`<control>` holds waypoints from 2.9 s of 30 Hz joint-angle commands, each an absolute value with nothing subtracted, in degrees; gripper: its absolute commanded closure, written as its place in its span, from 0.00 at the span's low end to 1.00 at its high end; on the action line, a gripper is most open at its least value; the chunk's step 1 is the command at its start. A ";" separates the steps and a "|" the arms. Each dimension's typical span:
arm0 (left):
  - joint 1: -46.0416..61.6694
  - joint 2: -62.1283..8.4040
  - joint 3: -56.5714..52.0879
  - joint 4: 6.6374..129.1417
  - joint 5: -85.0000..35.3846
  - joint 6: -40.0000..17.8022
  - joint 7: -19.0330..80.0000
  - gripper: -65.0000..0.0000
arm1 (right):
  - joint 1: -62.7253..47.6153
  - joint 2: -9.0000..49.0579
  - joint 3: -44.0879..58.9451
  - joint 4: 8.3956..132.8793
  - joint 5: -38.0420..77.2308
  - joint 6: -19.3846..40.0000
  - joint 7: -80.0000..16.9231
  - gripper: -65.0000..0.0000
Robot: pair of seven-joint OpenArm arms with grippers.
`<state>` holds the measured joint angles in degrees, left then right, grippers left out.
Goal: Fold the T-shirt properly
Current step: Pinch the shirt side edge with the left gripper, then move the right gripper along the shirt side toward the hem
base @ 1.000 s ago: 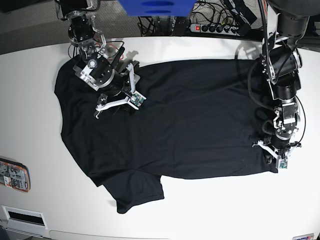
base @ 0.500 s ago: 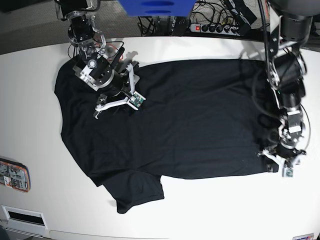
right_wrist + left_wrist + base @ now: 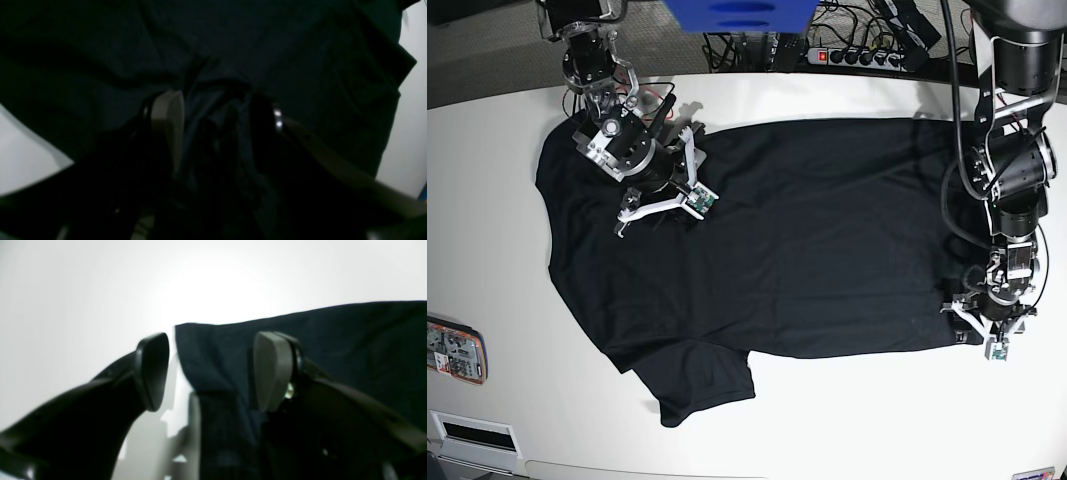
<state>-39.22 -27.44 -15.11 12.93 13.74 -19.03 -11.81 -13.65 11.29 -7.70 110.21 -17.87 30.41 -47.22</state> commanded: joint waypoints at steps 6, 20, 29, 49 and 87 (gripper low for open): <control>-38.55 -28.26 -15.34 13.41 12.88 -18.68 -13.23 0.41 | -13.14 14.11 -7.43 111.34 -17.54 30.02 -46.20 0.53; -32.84 -26.86 -15.34 13.23 12.88 -18.68 -12.88 0.41 | -13.23 14.20 -7.87 111.43 -17.54 30.02 -46.11 0.53; -32.92 -24.31 -15.25 13.58 12.88 -18.77 -13.14 0.82 | -13.23 14.29 -7.87 111.43 -17.54 30.02 -46.11 0.53; -27.03 -24.66 -15.34 22.99 12.88 -18.51 -13.32 1.00 | 8.57 9.01 0.48 108.18 -17.36 30.02 -46.64 0.53; -24.48 -24.66 -15.25 26.51 12.88 -18.51 -13.41 1.00 | 50.42 6.73 19.38 10.95 -17.71 12.18 5.05 0.53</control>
<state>-24.21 -23.99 -15.42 26.48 11.77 -18.37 -16.45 49.12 6.22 19.33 10.39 -18.02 12.03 4.97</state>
